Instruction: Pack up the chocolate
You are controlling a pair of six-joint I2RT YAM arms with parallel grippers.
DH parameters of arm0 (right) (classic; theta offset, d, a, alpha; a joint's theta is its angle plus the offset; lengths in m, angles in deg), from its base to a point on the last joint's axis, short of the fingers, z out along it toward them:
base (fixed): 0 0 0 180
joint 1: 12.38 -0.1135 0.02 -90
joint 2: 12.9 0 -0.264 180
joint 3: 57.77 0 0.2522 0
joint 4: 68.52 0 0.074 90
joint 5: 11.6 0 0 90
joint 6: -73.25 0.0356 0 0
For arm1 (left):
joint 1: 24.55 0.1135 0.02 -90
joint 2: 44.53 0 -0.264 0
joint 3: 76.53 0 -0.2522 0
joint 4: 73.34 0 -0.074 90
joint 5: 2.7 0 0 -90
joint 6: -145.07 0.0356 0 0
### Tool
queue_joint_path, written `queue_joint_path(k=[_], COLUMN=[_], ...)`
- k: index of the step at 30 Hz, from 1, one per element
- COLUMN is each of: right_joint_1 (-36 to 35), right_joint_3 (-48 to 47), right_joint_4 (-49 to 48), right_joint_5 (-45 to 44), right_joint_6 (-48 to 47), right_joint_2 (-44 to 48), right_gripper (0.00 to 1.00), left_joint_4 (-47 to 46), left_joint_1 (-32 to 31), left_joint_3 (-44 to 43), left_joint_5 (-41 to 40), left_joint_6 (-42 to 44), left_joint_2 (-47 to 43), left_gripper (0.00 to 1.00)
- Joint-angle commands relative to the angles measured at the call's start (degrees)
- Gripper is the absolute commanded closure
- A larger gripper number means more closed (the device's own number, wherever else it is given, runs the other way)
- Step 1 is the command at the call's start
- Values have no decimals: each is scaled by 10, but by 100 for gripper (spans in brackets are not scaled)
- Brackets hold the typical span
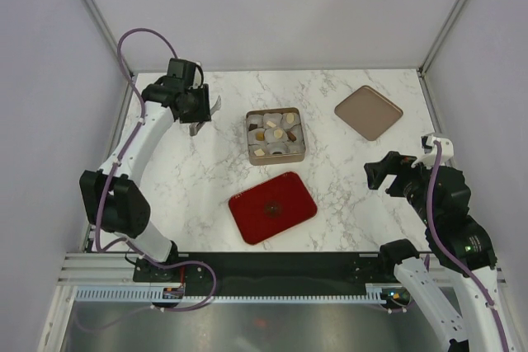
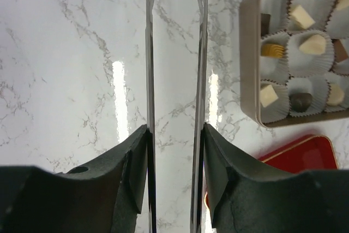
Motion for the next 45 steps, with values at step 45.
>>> queue_joint_path(k=[45], right_joint_1=[0], right_joint_3=[4], right_joint_4=[-16], right_joint_5=[-2], right_joint_6=[-6], right_joint_2=[3], right_gripper=[5], left_joint_4=[-134], left_joint_1=[33], left_joint_3=[164], left_joint_5=[-19], left_joint_6=[-44], left_joint_2=[127], left_gripper=[25])
